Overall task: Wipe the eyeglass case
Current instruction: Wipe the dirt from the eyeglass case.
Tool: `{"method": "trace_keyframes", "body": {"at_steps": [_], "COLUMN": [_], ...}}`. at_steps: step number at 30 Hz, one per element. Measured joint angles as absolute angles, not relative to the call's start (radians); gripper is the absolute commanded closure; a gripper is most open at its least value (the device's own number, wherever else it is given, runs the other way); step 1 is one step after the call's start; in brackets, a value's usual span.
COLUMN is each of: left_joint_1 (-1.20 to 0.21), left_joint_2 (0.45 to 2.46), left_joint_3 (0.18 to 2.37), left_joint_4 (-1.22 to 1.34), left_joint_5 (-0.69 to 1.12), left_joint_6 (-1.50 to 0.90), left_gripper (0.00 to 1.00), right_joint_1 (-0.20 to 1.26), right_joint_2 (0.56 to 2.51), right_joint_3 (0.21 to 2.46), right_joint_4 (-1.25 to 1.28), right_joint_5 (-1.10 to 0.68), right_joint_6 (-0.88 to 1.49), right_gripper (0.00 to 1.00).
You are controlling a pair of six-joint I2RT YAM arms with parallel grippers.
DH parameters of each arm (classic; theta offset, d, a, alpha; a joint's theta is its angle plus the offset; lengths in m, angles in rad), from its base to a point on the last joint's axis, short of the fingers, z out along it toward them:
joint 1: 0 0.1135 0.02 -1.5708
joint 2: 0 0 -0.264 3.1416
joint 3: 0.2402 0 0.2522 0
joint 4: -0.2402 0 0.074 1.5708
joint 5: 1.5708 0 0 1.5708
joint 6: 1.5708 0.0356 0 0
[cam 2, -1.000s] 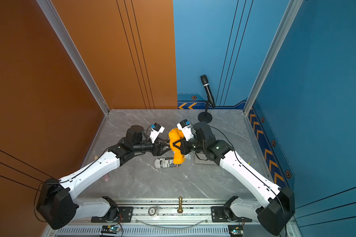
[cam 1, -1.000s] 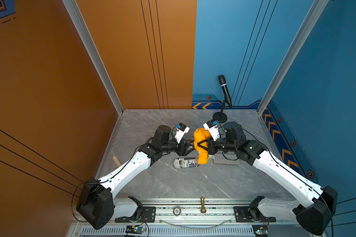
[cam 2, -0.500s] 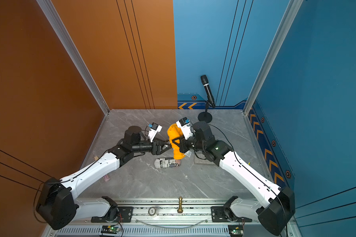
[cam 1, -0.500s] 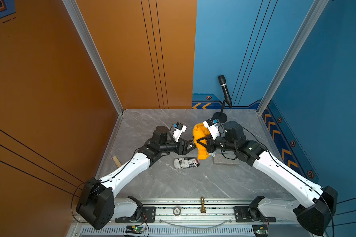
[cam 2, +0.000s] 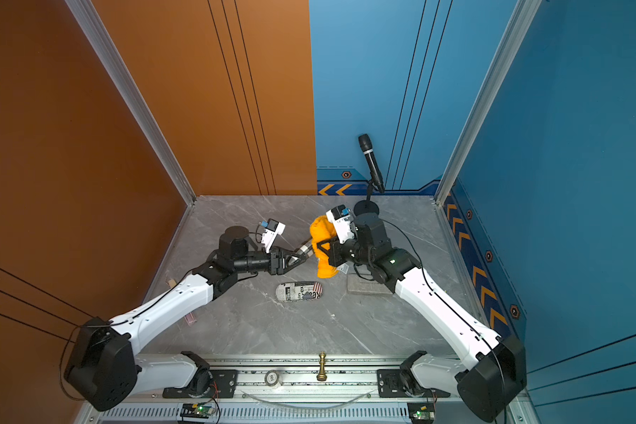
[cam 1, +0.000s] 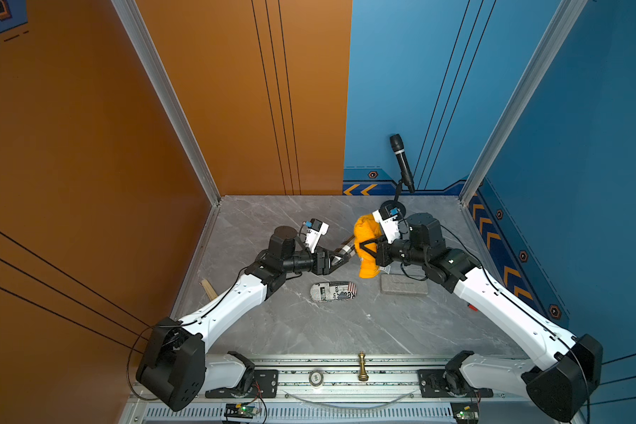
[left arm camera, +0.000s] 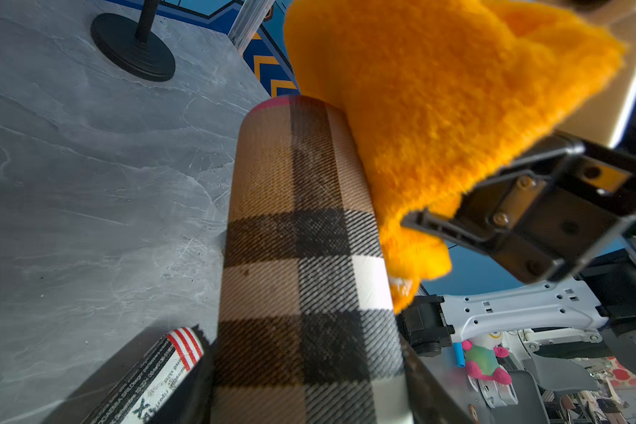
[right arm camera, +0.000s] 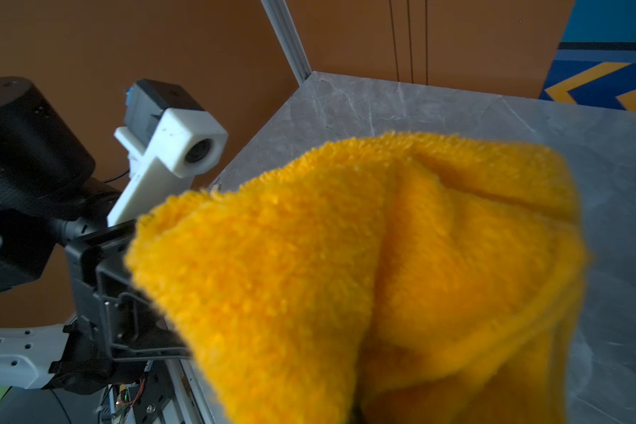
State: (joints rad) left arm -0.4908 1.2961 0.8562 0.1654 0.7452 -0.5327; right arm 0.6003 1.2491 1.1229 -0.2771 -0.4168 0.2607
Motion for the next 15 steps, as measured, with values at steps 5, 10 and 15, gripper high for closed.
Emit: {"method": "trace_keyframes", "body": {"at_steps": [5,10,15], "left_joint_1": [-0.481,-0.481,-0.493], "left_joint_2": [1.296,1.296,1.29], "left_joint_3": [0.856,0.856,0.878], "left_joint_4": [0.158,0.161,0.136], "left_joint_5": [0.745,0.749,0.812], "left_joint_6": [-0.532,-0.533,-0.501], "left_gripper": [0.62,0.62,0.63], "right_joint_1": [0.625,0.495,0.303], "right_joint_2": [1.273,1.275,1.277], "right_joint_3": [1.123,1.122,1.123], "right_joint_4": [-0.248,-0.25,-0.281], "right_joint_5": [-0.453,-0.544,-0.534], "right_joint_6": [0.27,0.27,0.287], "right_gripper": [1.0,1.0,1.0]}}
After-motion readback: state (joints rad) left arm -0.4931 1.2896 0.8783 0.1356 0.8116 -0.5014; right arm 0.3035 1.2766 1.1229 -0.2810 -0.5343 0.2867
